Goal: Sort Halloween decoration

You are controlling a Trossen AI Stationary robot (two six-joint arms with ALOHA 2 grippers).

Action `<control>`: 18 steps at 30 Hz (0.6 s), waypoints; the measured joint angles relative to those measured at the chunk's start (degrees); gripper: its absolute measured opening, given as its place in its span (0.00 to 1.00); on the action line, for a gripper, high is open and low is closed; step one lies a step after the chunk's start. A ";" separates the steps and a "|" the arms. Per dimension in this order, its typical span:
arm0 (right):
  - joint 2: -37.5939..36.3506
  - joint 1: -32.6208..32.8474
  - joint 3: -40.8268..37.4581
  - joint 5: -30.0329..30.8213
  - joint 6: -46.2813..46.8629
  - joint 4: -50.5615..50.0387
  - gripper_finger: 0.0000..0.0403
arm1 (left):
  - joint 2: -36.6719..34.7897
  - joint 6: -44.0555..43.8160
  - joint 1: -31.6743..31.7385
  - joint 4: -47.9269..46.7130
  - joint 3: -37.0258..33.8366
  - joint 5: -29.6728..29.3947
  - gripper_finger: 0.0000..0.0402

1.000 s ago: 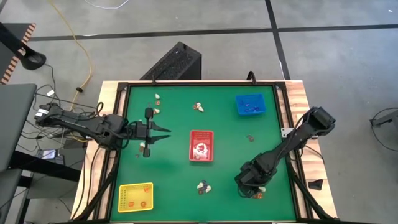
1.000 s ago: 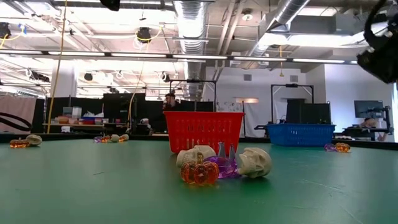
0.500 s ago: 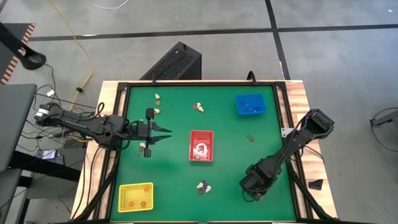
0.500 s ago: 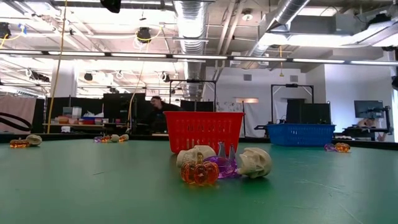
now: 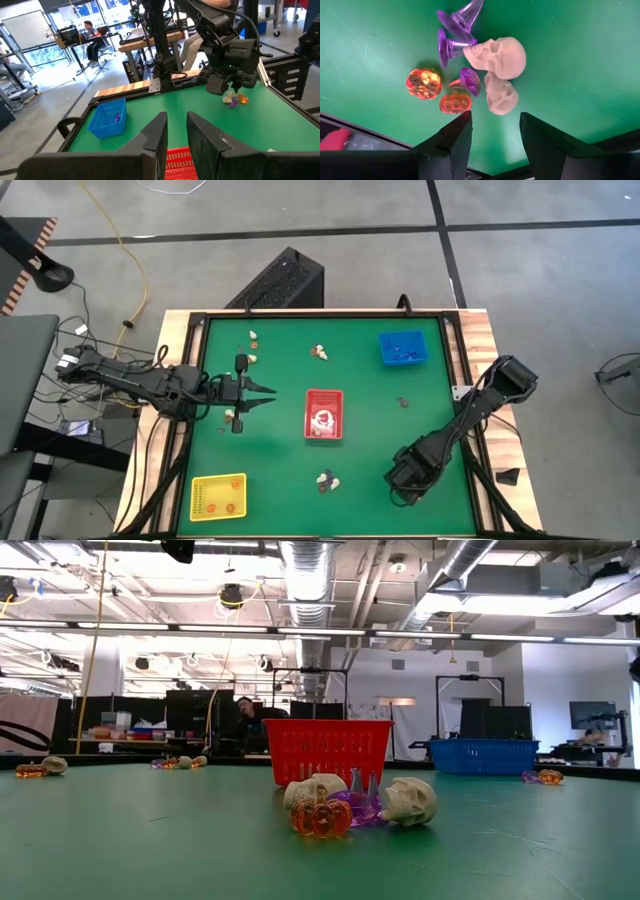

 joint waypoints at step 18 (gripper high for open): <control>0.09 0.12 0.00 4.46 0.18 -1.60 0.49 | 0.00 0.02 0.02 -0.04 0.00 0.04 0.15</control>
